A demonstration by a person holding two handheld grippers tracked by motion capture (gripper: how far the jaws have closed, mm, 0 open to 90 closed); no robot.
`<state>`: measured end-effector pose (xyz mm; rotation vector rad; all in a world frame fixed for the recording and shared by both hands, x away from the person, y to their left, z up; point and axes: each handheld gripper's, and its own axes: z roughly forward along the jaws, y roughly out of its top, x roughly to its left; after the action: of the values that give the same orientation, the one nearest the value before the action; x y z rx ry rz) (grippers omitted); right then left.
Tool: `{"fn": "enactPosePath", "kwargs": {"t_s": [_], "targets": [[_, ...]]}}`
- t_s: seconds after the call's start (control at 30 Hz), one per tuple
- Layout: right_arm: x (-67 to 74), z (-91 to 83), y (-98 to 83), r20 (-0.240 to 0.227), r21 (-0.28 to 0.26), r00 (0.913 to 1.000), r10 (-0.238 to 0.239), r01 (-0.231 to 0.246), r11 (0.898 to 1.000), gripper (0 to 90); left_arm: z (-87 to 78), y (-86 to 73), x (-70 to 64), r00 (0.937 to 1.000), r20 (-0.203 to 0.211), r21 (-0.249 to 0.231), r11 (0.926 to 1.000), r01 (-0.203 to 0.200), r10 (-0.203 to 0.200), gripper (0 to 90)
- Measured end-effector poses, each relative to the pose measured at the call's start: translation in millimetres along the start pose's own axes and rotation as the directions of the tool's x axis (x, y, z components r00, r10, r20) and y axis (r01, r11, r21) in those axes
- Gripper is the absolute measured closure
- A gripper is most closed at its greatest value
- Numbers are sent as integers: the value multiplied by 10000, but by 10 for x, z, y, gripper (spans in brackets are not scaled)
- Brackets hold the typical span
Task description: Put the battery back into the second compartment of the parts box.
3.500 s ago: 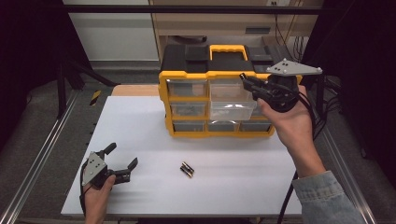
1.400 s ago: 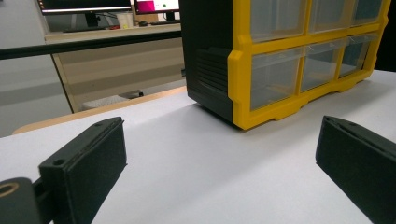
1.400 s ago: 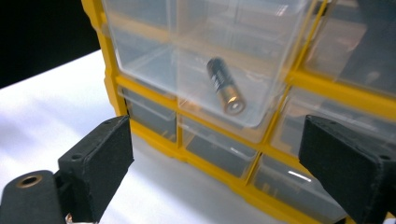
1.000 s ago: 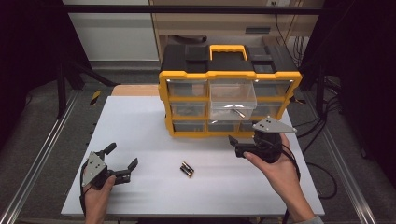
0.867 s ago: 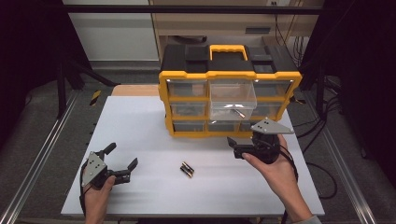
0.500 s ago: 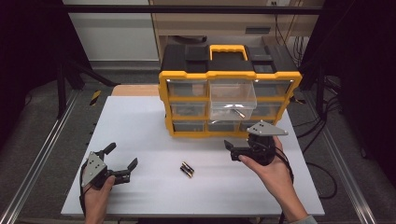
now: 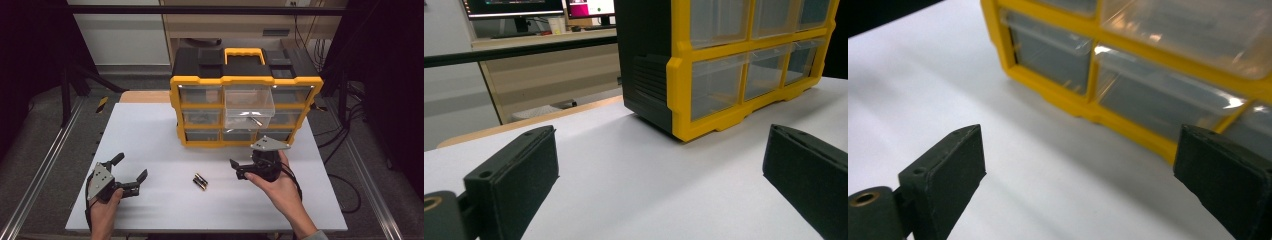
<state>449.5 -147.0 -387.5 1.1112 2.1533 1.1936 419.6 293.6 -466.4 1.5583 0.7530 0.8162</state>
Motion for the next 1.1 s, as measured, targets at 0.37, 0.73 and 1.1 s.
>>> {"fn": "enactPosePath", "kwargs": {"t_s": [0.37,0.73,1.1], "targets": [[206,282,-115,-518,417,9985,-200,222,9989,72,-1,1,3,10000,2,-16,10000,12,-12,10],[347,458,-129,-807,900,9963,-306,379,9952,80,-5,4,5,10000,4,-24,10000,6,-6,10],[447,579,-135,-1043,1216,9939,-356,483,9914,107,-5,5,6,10000,8,-28,10000,-2,2,10]]}}
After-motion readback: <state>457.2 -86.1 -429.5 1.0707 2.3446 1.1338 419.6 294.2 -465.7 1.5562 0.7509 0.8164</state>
